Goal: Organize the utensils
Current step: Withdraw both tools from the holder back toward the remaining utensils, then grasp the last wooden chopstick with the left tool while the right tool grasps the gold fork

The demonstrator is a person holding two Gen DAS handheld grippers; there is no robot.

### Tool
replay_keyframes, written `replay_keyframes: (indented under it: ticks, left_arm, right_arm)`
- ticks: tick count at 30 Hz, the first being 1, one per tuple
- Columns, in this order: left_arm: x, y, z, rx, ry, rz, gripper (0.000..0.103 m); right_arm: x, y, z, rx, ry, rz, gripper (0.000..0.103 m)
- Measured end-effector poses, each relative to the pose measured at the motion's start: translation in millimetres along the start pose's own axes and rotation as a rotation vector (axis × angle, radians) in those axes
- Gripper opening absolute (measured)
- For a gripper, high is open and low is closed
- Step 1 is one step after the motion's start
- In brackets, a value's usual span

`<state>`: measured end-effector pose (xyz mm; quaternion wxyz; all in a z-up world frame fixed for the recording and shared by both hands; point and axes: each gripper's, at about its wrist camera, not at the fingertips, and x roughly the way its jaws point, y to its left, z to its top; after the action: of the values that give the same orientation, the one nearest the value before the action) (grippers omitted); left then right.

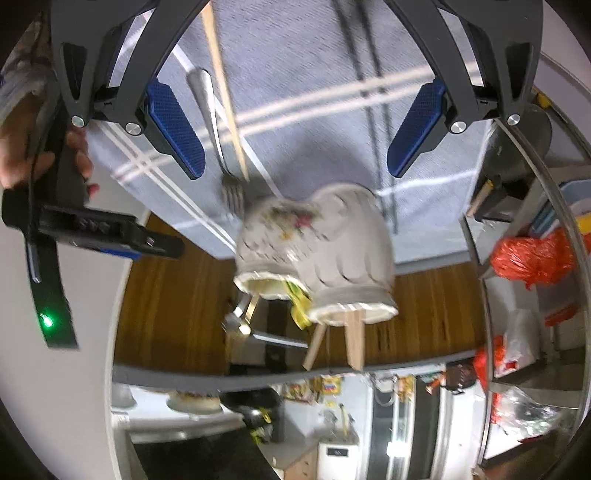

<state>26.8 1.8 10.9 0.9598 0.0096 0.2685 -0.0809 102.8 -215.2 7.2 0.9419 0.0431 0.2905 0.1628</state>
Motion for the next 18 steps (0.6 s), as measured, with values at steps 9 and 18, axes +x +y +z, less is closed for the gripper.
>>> replay_keyframes:
  ticks: [9, 18]
  left_arm:
    - [14, -19, -25, 0.057, 0.193, -0.018, 0.086]
    - [8, -31, -46, 0.122, 0.317, -0.091, 0.056]
  right_arm:
    - [2, -9, -6, 0.016, 0.031, -0.005, 0.098]
    - [12, -8, -9, -0.002, 0.073, -0.005, 0.097]
